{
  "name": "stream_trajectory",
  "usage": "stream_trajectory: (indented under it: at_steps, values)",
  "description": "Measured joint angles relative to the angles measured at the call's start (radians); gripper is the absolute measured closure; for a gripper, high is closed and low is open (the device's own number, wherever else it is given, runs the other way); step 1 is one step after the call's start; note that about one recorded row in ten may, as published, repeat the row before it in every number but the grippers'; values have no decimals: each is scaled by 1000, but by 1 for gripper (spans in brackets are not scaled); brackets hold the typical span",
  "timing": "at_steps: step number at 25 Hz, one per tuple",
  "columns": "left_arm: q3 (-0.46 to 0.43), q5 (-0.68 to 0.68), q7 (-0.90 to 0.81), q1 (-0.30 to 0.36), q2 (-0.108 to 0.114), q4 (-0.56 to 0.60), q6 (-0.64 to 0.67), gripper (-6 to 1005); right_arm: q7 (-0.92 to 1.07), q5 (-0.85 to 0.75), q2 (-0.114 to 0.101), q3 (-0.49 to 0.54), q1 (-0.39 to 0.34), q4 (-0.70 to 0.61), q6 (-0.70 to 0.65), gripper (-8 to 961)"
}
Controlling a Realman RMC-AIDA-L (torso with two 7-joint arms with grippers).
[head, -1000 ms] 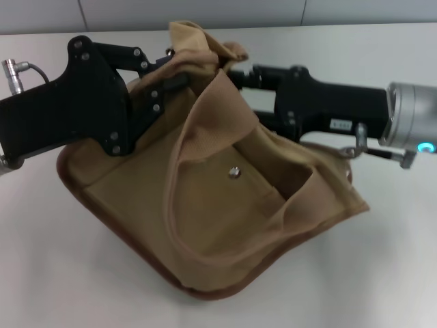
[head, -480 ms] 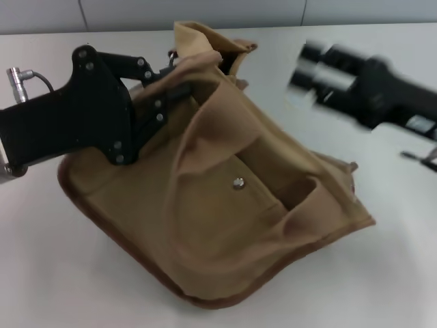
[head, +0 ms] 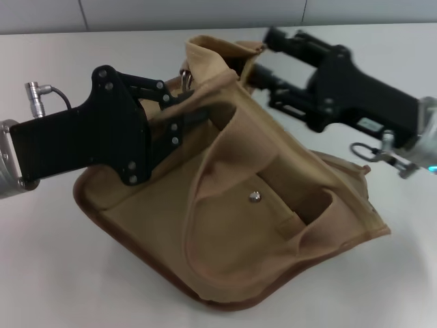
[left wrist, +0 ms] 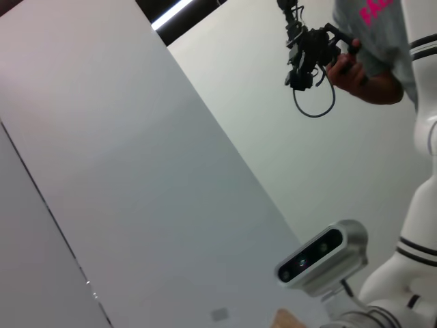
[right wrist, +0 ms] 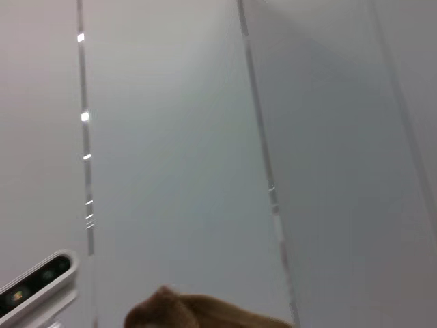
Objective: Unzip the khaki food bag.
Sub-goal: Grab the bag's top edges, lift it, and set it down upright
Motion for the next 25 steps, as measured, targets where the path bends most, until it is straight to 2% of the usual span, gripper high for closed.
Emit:
stream_trajectory:
  at_steps: [6,10,13,14,17,19,20,25]
  values:
    - [19,8,3,-4,2,0,3,911,7,-3,-1,-129,21,-51,87,314]
    - [20,12,12,-6,2,-1,3,912,33,-36,-7,-167,10,-86,111,314]
    - [19,12,15,-4,2,0,2,912,55,-114,-10,-167,-25,-138,97,314]
    - [14,13,15,-3,2,0,-1,912,88,-187,-11,-156,-61,-199,86,314]
    - [10,12,15,-3,2,0,-3,912,123,-269,-13,-124,-98,-258,78,314]
    - [8,8,16,-3,2,1,-5,912,151,-384,-12,-49,-144,-318,53,314]
    - [8,8,16,-3,2,1,-5,912,151,-384,-12,-49,-144,-318,53,314]
    - [6,-3,15,-2,1,0,-7,912,141,-424,-10,116,-206,-308,-36,315]
